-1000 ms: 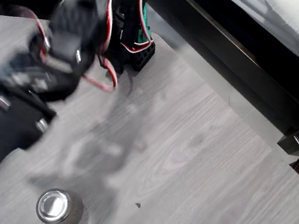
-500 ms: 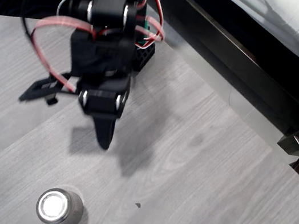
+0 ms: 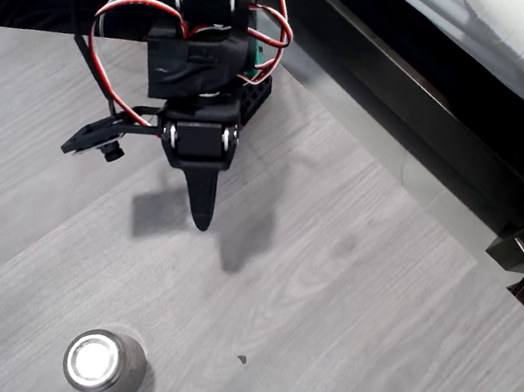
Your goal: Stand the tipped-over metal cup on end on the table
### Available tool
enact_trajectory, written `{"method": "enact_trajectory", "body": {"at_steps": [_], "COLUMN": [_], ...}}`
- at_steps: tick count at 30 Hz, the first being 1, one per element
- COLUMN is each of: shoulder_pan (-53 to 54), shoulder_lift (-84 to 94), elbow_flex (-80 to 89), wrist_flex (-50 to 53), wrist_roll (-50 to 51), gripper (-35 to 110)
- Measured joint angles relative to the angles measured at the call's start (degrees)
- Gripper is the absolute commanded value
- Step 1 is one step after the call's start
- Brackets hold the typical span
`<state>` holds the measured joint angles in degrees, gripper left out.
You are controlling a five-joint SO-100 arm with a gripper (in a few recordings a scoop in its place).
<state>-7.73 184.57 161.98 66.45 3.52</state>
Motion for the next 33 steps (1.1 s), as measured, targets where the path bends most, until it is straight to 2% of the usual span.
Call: {"method": "enact_trajectory", "body": {"at_steps": [12, 20, 33], "shoulder_pan": [1.85, 6.94, 7.12], "shoulder_lift": [3.6, 3.6, 3.6], "elbow_flex": [11.25, 11.95, 11.95], "wrist_flex": [2.64, 3.16, 3.16], "wrist_roll": [-1.14, -0.35, -0.35], "gripper": [0, 0, 0]}}
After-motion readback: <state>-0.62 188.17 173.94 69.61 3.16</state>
